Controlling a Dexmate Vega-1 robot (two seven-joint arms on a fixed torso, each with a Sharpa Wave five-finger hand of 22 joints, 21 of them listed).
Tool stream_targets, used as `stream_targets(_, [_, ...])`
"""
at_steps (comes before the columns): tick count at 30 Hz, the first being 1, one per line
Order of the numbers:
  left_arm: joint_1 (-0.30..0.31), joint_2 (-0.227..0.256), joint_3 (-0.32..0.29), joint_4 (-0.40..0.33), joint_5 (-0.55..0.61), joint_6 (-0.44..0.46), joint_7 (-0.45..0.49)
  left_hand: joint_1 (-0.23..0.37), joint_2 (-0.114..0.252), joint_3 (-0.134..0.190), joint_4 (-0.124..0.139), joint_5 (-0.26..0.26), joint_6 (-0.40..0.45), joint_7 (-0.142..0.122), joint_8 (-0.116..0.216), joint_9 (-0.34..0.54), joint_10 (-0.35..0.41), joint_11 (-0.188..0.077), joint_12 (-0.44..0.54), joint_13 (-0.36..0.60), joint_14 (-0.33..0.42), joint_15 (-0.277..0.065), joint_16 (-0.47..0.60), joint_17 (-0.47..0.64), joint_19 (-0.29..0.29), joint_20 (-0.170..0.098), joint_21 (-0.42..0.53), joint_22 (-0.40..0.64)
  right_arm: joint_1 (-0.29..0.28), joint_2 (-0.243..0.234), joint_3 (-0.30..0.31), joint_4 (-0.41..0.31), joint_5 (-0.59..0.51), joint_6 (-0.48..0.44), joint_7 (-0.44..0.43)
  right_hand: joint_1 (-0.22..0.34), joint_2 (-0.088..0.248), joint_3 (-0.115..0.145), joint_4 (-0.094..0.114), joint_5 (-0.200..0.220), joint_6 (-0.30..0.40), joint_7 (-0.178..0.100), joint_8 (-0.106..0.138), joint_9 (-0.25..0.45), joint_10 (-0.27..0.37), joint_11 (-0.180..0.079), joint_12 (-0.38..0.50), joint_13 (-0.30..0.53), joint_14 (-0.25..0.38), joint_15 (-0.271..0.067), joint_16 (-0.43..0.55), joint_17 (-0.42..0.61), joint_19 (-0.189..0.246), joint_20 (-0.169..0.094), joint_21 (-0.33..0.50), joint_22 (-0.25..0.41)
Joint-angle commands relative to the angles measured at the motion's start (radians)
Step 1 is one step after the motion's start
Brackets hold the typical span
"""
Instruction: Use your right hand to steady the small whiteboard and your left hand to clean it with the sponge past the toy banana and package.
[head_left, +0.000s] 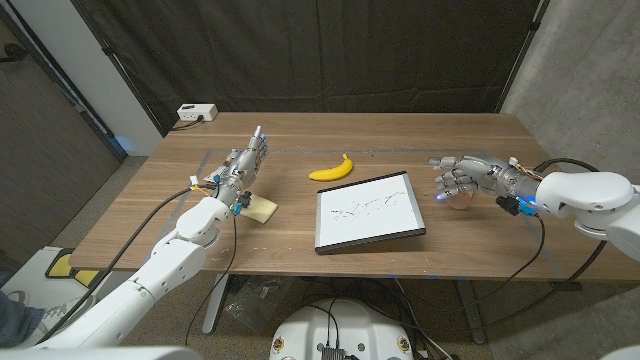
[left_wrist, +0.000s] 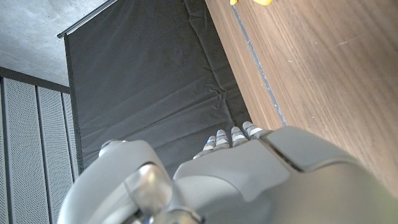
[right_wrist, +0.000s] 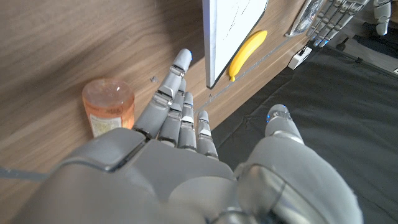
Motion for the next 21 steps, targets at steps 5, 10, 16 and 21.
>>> stream_targets(5, [0.001,0.0,0.003,-0.002,0.0,-0.001,-0.001,0.009,0.001,-0.001,-0.008,0.005,0.01,-0.002,0.003,0.004,0.001,0.0,0.002,0.005,0.003,0.003,-0.004,0.005,-0.004,0.009,0.001,0.003,0.092,-0.08,-0.071,0.094,0.127,-0.044,0.071,0.017,-0.008,-0.004,0.008,-0.002,-0.011,0.066,-0.002,0.005,-0.022,-0.001,-0.011,0.001,-0.038,0.017,-0.019,0.007,-0.044,0.022,-0.027,0.005])
stream_targets(10, [0.002,-0.001,0.004,-0.002,-0.005,0.003,-0.002,0.011,0.003,-0.001,-0.008,0.005,0.013,-0.002,0.003,0.004,0.002,0.002,0.002,0.005,0.004,0.003,-0.004,0.005,-0.006,0.011,0.0,0.003,0.07,-0.086,-0.055,0.078,0.136,-0.057,0.05,0.022,-0.011,-0.009,0.008,-0.002,-0.013,0.067,-0.002,0.004,-0.026,-0.001,-0.013,0.001,-0.062,0.031,-0.022,0.007,-0.061,0.052,-0.038,0.005])
stream_targets(16, [-0.01,-0.009,0.011,0.019,-0.014,-0.007,-0.027,0.013,0.005,-0.001,-0.009,0.004,0.015,-0.004,0.003,0.004,0.002,0.004,0.001,0.005,0.004,0.005,-0.004,0.005,-0.007,0.013,0.0,0.003,0.073,-0.099,-0.072,0.076,0.13,-0.059,0.031,0.035,-0.012,-0.007,0.003,-0.001,-0.017,0.068,-0.003,0.004,-0.03,-0.001,-0.014,0.001,-0.064,0.03,-0.02,0.006,-0.061,0.056,-0.041,0.005])
stream_targets(21, [-0.015,-0.01,0.014,0.026,-0.016,-0.009,-0.035,0.014,0.006,-0.001,-0.009,0.004,0.018,-0.006,0.003,0.004,0.002,0.005,0.001,0.005,0.004,0.007,-0.004,0.005,-0.009,0.016,0.0,0.003,0.086,-0.106,-0.102,0.088,0.145,-0.056,0.027,0.048,-0.012,-0.004,-0.002,0.0,-0.017,0.068,-0.002,0.004,-0.032,-0.001,-0.014,0.001,-0.066,0.025,-0.019,0.005,-0.061,0.056,-0.043,0.005])
